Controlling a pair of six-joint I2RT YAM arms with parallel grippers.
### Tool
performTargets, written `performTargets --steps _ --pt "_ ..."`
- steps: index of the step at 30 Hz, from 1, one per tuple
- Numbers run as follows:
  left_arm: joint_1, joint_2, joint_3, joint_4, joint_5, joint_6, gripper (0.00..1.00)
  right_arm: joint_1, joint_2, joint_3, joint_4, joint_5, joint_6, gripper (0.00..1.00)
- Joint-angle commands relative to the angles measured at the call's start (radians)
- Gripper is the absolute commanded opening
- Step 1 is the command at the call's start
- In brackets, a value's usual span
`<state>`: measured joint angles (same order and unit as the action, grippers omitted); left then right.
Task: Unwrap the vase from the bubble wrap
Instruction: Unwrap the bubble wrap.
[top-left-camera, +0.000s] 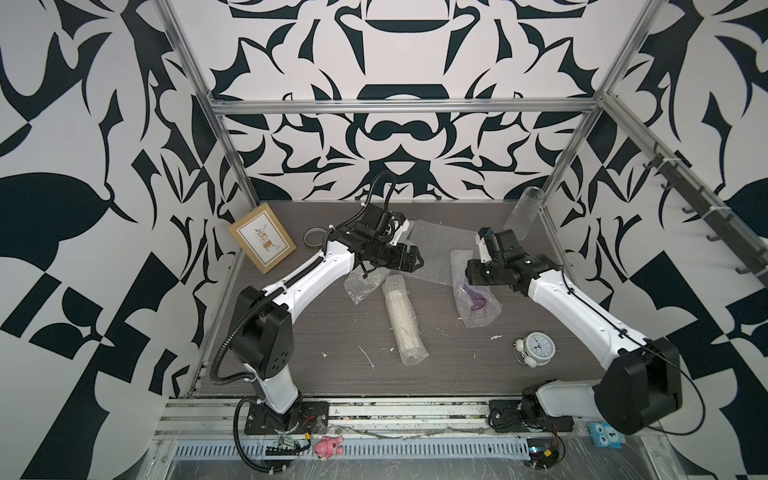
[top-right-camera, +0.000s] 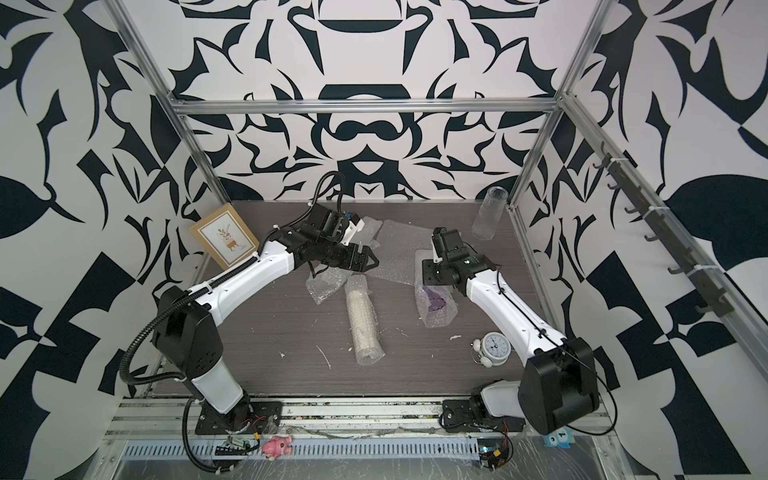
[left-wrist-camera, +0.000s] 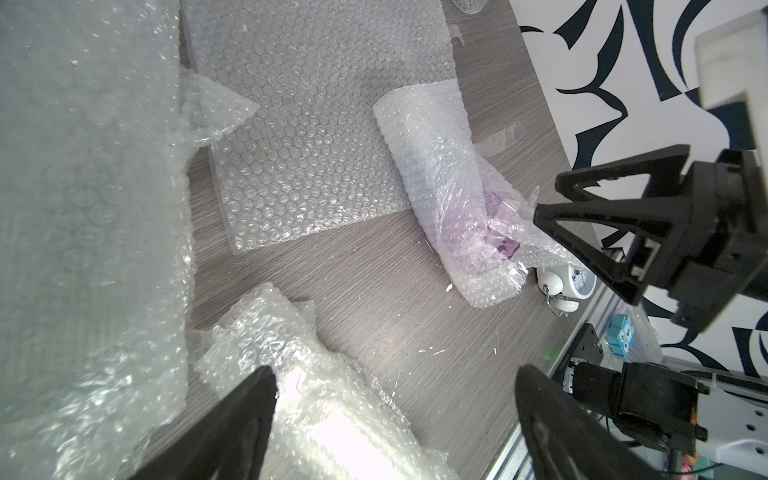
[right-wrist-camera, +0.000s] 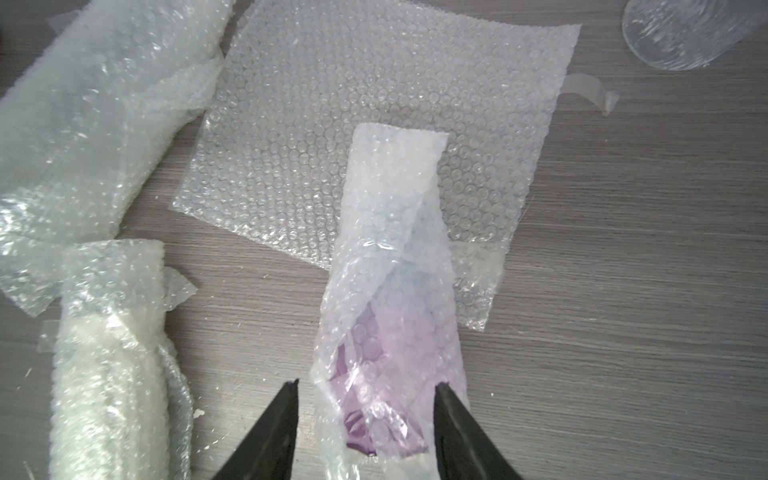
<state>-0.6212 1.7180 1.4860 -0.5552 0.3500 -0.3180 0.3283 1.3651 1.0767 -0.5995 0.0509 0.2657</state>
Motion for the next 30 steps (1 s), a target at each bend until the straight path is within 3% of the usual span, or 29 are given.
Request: performTargets --steps 1,5,9,12,23,30 --pt "-0.002 0.012 0.013 -0.004 0.029 -0.007 0.93 0.000 0.035 0.050 -0.022 0.040 -0.029 0.52" --pt "-0.012 0.024 0.011 0.015 0.033 -0.022 0.93 0.000 0.066 0.049 -0.003 0.011 -0.029 0.37" --pt "-0.021 0.040 0.020 0.024 0.033 -0.034 0.93 -0.009 0.050 0.036 0.026 0.019 -0.011 0.08" --pt "-0.030 0.049 0.027 0.029 0.034 -0.045 0.93 -0.031 0.016 0.017 0.042 0.045 0.010 0.01" --pt "-0.058 0.066 0.024 0.045 0.032 -0.065 0.93 -0.188 -0.071 -0.122 0.130 -0.017 0.120 0.00" --pt "-0.064 0.071 0.026 0.047 0.030 -0.068 0.93 -0.206 -0.067 -0.159 0.175 -0.096 0.166 0.00"
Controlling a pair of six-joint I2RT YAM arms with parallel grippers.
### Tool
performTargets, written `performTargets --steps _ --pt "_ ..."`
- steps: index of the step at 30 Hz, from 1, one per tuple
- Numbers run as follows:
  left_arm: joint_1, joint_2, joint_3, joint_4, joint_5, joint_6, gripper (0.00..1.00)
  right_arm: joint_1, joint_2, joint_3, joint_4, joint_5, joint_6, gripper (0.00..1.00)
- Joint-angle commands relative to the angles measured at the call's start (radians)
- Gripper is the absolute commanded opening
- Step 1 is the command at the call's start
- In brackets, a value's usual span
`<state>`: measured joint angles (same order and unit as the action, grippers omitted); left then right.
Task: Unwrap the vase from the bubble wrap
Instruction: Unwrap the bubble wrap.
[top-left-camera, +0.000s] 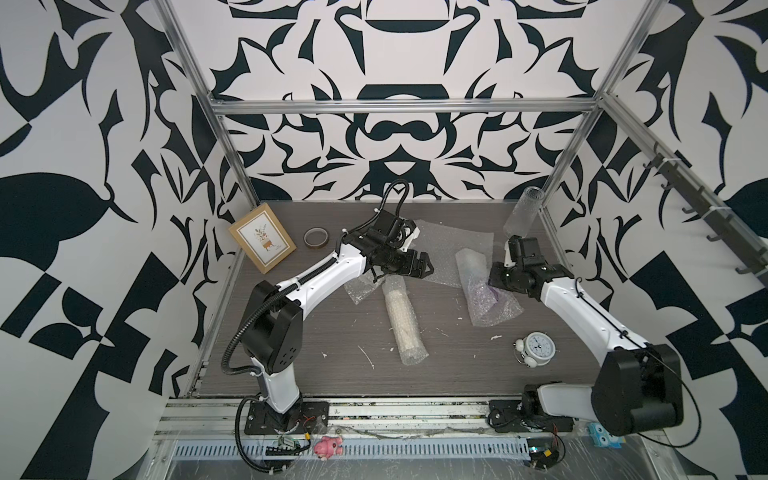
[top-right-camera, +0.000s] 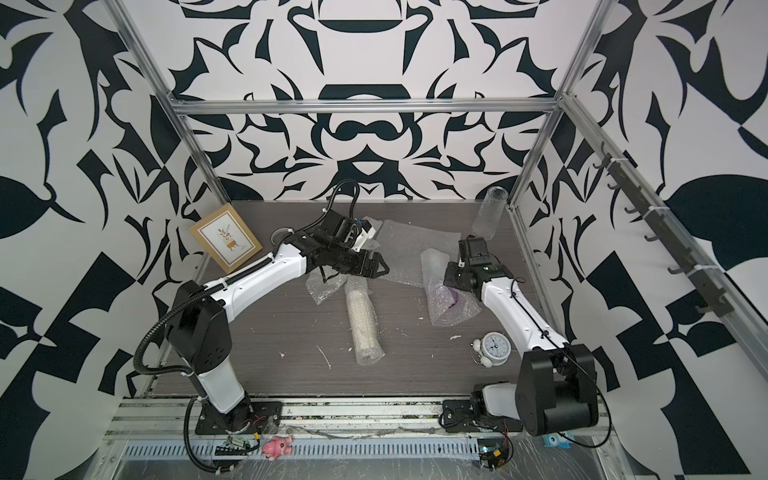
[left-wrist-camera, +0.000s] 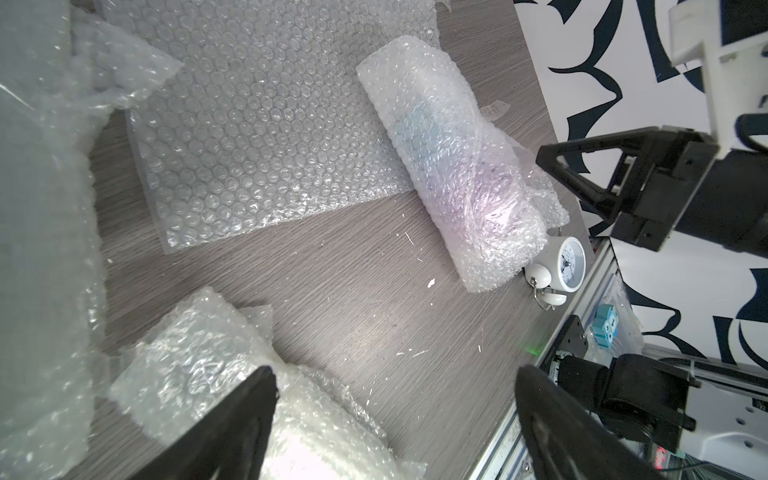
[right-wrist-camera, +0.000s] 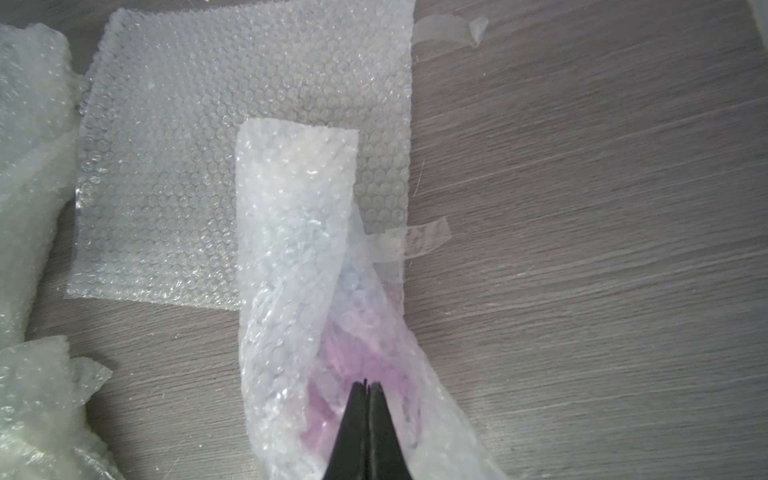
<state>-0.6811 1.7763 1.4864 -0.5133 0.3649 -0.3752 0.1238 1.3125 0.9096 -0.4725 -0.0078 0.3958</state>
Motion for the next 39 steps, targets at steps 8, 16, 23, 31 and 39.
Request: performTargets --steps 8,16,23,31,39 --pt "-0.010 0.024 0.029 0.009 0.012 -0.015 0.93 0.000 -0.057 0.032 0.040 -0.082 0.032 0.00" --pt "-0.009 0.024 0.028 0.020 0.004 -0.019 0.93 0.044 -0.076 0.063 0.011 -0.096 0.036 0.00" --pt "-0.008 0.008 0.005 0.035 -0.010 -0.024 0.93 0.120 -0.076 0.103 -0.009 -0.054 0.040 0.00" --pt "0.013 -0.033 -0.055 0.087 -0.017 -0.058 0.93 0.202 -0.063 0.123 -0.015 -0.013 0.062 0.00" --pt "0.065 -0.102 -0.150 0.168 -0.014 -0.116 0.93 0.270 -0.020 0.142 -0.003 0.018 0.081 0.00"
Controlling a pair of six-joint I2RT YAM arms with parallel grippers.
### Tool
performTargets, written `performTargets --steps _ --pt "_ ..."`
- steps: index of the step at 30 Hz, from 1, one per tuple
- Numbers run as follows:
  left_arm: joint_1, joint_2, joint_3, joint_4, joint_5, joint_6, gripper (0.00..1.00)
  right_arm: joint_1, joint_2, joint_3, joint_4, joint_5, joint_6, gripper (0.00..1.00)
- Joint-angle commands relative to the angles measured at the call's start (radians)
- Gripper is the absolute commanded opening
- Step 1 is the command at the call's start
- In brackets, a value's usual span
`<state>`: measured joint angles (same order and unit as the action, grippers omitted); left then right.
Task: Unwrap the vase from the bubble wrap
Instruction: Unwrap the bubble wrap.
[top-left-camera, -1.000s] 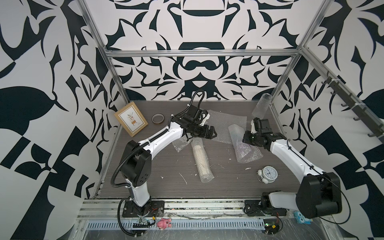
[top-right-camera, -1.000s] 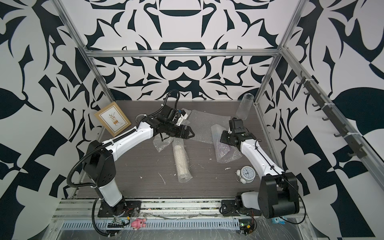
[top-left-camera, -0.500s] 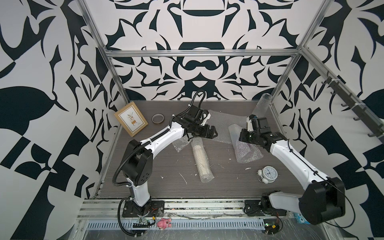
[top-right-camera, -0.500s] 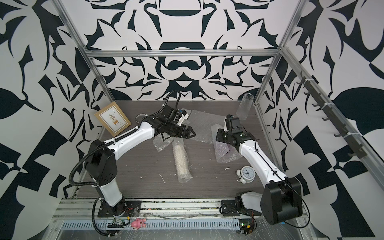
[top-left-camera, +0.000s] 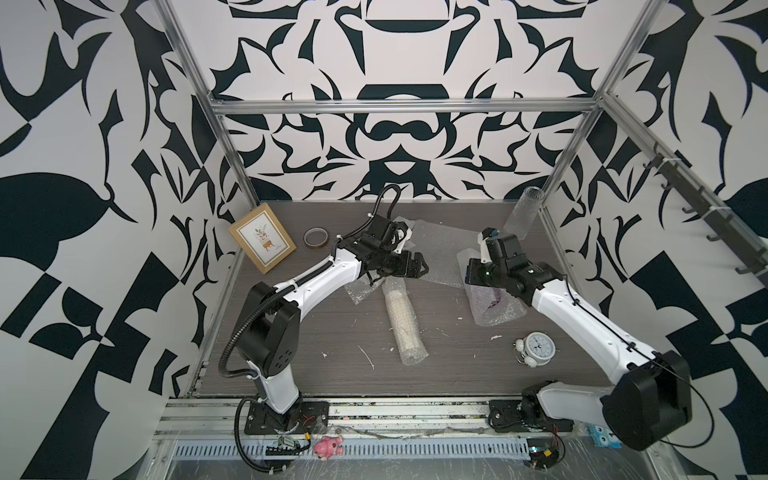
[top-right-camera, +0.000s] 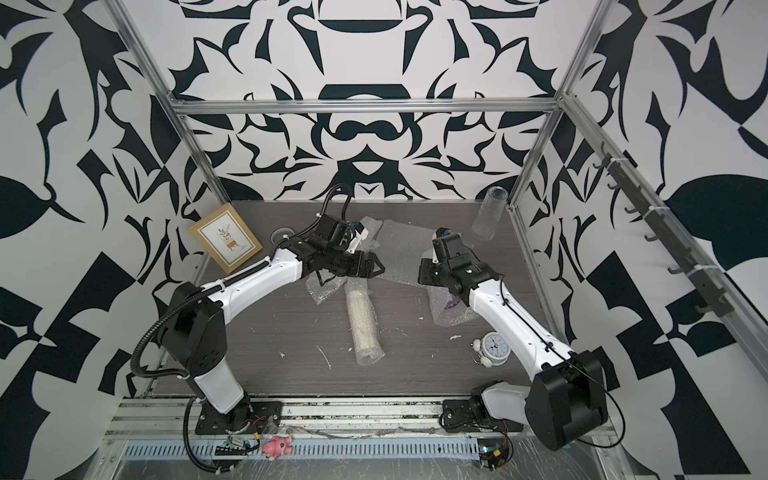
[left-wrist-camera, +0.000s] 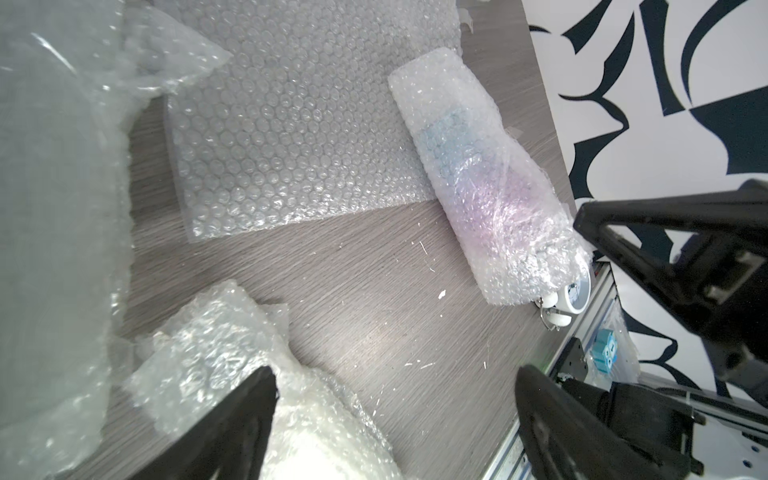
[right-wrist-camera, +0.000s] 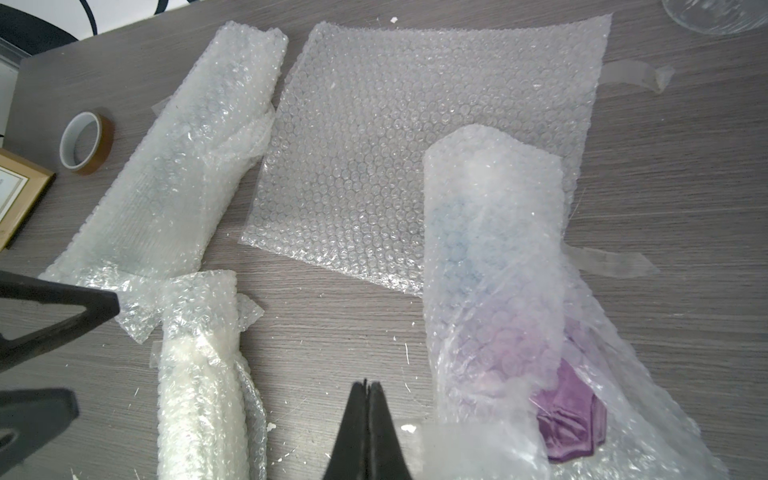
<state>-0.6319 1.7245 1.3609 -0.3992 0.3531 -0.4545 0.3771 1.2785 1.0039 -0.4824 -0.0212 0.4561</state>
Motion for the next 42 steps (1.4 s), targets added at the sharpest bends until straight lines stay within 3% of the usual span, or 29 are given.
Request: performTargets --steps 1,8,12,15,17,26,34,42 --pt "0.021 -0.057 -0.033 0.063 -0.002 -0.044 0.93 0.023 0.021 0.050 0.004 0.036 0.022 0.00" --pt "0.033 -0.068 -0.049 0.077 0.008 -0.060 0.94 0.036 0.046 0.069 -0.015 0.086 0.005 0.02" --pt "0.035 -0.065 -0.046 0.076 0.014 -0.061 0.95 0.034 0.048 0.125 -0.051 0.127 -0.045 0.39" --pt "0.034 -0.062 -0.045 0.076 0.016 -0.059 0.95 0.019 0.044 0.168 -0.068 0.151 -0.090 0.57" --pt "0.035 -0.062 -0.045 0.074 0.018 -0.060 0.95 -0.011 0.043 0.198 -0.076 0.145 -0.107 0.62" --pt "0.039 -0.068 -0.048 0.061 0.028 -0.050 0.96 -0.286 0.088 0.204 -0.047 -0.100 -0.077 0.76" --pt "0.039 -0.060 -0.051 0.062 0.050 -0.051 0.96 -0.330 0.215 0.162 -0.005 -0.242 -0.084 0.88" --pt "0.039 -0.063 -0.052 0.057 0.061 -0.044 0.96 -0.336 0.335 0.161 -0.005 -0.188 -0.120 0.87"
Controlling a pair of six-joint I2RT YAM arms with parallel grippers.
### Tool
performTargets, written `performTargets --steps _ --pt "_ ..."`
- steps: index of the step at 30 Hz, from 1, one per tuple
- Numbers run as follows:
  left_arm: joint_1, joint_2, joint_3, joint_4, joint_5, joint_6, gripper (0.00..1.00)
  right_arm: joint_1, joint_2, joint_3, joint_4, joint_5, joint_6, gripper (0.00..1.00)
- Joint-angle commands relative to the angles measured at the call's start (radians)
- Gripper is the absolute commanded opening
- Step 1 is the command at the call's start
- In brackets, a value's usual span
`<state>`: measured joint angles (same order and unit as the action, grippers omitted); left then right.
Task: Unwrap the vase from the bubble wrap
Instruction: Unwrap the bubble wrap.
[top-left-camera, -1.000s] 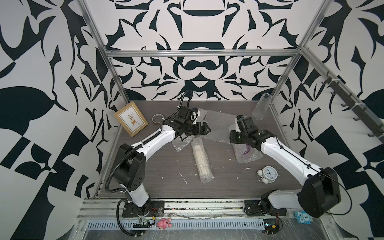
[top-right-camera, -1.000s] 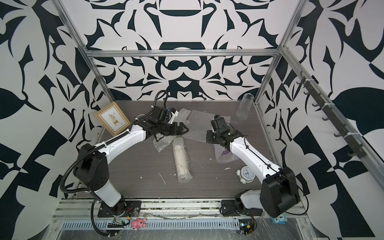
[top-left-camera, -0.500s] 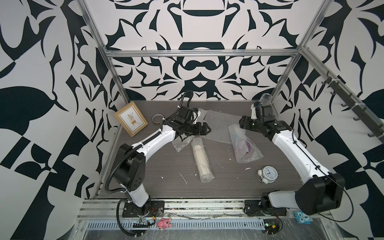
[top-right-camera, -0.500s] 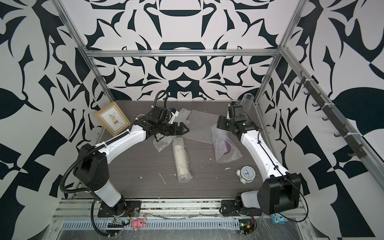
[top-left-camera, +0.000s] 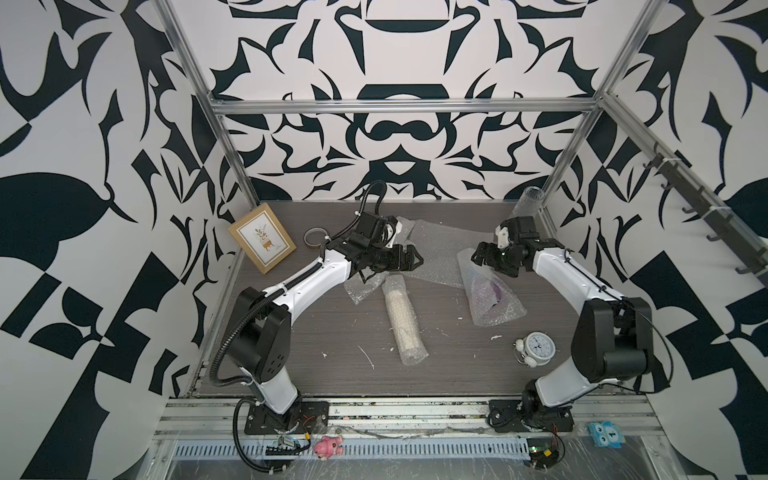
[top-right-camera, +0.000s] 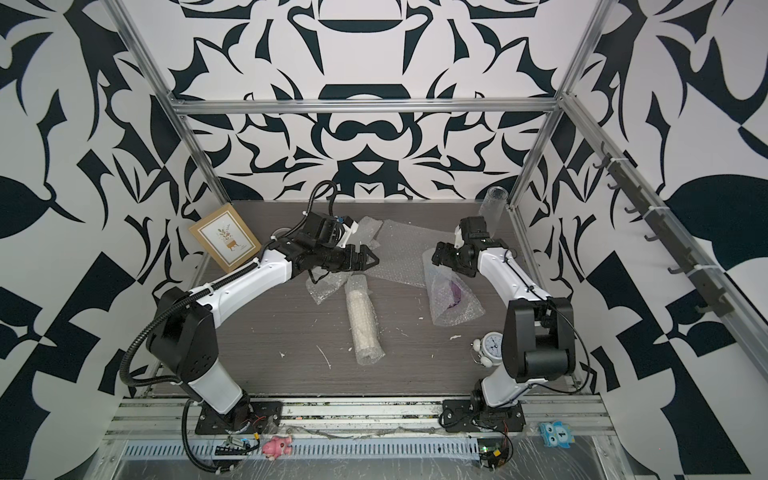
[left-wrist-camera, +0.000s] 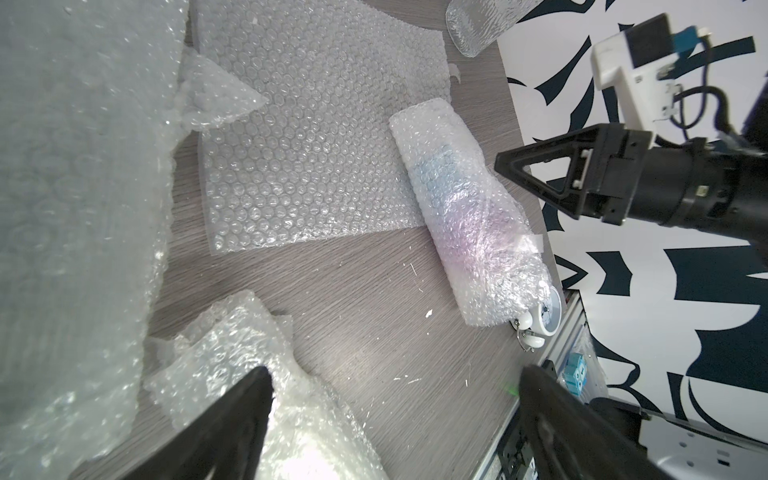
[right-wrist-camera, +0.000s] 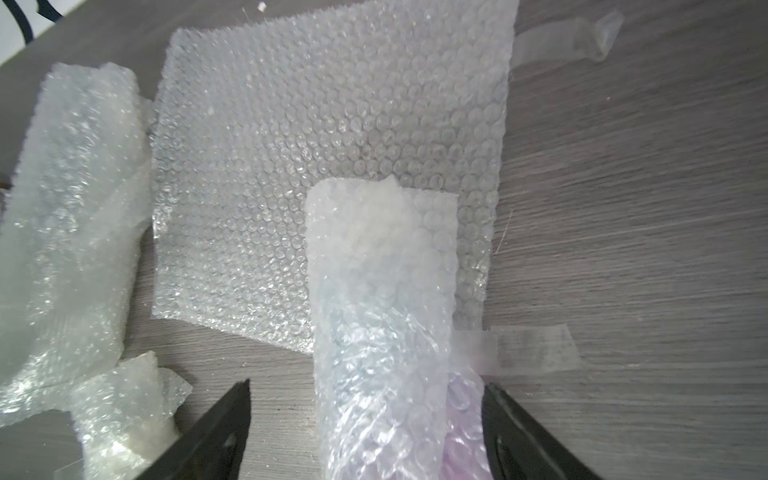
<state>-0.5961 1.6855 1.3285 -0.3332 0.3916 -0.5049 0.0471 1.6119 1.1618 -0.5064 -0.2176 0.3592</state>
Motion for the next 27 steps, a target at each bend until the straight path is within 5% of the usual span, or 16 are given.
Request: performTargets --steps 1,12,27 --pt "0.003 -0.023 -0.018 -0.008 0.024 0.005 0.96 -0.006 0.011 0.003 0.022 0.010 -0.022 0.87" --pt "0.003 -0.014 -0.007 -0.003 0.028 0.013 0.96 0.036 0.018 -0.006 0.014 0.006 -0.006 0.79" --pt "0.017 -0.035 -0.030 0.049 0.028 0.008 0.96 0.255 -0.067 0.006 -0.039 0.145 0.115 0.73"
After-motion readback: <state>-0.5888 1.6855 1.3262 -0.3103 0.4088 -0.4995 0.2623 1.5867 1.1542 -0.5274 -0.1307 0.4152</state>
